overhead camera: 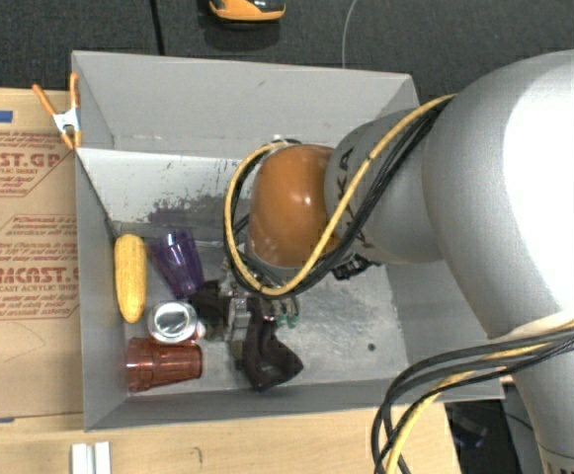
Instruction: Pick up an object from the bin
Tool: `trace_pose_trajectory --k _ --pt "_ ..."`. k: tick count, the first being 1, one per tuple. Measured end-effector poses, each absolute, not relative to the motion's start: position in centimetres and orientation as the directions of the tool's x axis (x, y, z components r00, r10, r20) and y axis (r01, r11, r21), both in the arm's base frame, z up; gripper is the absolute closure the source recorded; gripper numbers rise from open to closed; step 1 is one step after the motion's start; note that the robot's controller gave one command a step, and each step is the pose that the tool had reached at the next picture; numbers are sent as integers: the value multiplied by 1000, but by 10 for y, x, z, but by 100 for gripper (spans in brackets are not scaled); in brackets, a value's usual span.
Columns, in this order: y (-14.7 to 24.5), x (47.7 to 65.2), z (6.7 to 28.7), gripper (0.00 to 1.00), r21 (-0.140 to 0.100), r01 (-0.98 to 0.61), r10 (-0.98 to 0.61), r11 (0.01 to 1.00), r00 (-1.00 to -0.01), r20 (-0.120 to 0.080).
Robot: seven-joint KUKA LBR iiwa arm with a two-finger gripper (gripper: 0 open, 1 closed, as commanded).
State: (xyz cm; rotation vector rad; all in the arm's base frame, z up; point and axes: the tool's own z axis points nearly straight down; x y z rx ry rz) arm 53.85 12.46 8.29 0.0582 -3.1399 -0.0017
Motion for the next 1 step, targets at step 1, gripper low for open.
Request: trace_pose_trajectory --k 1 --pt "94 532 207 100 1 -13 -13 1000 -1000 -2"
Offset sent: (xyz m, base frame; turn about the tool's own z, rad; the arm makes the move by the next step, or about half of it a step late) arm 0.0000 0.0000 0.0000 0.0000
